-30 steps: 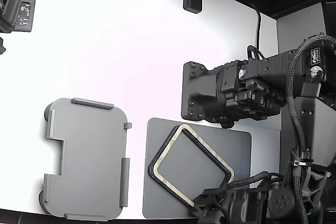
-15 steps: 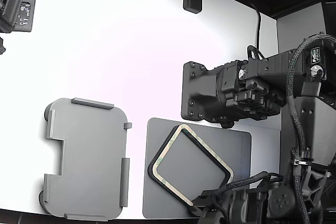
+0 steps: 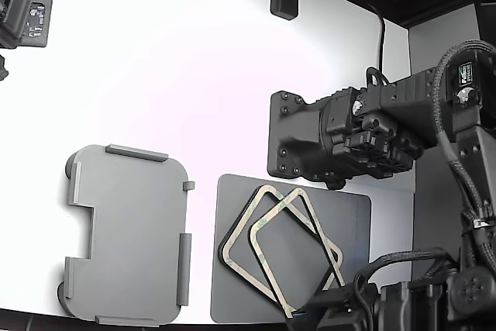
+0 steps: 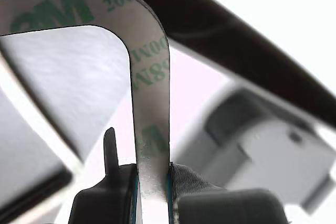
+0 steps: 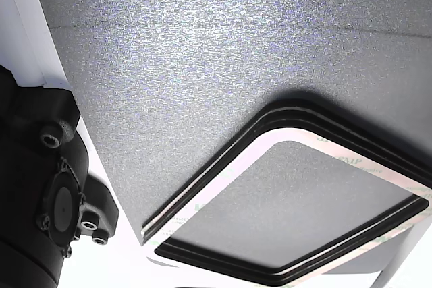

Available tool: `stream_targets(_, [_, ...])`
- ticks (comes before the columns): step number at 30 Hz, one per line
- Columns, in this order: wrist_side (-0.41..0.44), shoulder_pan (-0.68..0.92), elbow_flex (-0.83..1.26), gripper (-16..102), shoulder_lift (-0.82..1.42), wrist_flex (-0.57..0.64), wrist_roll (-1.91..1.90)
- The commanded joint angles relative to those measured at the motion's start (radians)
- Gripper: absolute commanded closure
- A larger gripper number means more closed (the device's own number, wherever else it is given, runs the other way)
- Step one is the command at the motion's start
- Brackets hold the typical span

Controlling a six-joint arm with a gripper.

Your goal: Grab top frame and put it into gray box.

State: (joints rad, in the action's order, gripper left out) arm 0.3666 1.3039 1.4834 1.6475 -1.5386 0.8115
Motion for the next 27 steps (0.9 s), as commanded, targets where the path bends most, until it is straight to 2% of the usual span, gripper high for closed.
stream_targets(1, [0.034,-0.061,-0.098,97,0.049,-0.003,-0.270])
stream_targets(4, [0.081,-0.109,-0.114,97,0.078,0.005,-0.469])
stream_targets(8, [0.152,-0.192,-0.198,97,0.066,-0.117,-0.850])
stream_targets(9, [0.156,-0.221,-0.192,97,0.080,-0.117,-0.868])
stream_targets(14, [0.109,-0.394,-0.109,98,0.196,-0.117,-1.083])
stream_targets(17, [0.118,-0.477,-0.077,99,0.245,-0.117,-1.425])
stream_targets(19, [0.086,-0.537,-0.048,99,0.285,-0.117,-1.626])
stream_targets(24, [-0.107,-0.730,-0.067,99,0.259,-0.117,-1.637])
stream_targets(27, [-0.061,-0.758,-0.054,99,0.244,-0.112,-1.957])
